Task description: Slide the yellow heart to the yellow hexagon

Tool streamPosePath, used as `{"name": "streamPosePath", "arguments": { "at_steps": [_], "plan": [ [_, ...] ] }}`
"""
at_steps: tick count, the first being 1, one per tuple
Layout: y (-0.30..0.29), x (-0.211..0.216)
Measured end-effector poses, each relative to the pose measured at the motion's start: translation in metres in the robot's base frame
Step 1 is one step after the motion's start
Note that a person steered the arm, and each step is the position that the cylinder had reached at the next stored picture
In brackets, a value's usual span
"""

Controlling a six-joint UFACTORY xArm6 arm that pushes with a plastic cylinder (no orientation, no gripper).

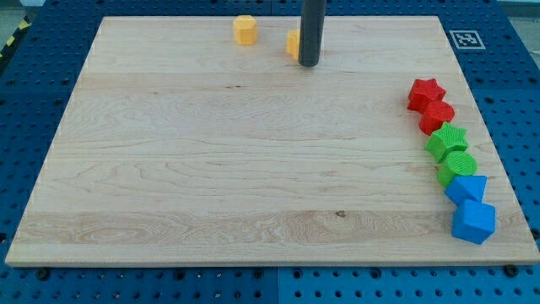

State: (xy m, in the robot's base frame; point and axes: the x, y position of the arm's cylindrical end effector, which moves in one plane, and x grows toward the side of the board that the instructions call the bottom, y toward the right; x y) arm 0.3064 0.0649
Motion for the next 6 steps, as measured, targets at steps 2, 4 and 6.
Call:
{"name": "streamPosePath", "arguments": {
  "at_steps": [2,4,6],
  "plan": [
    [-0.011,-0.039],
    [-0.01,-0.029],
    [-0.013,-0.032]
  ]
}}
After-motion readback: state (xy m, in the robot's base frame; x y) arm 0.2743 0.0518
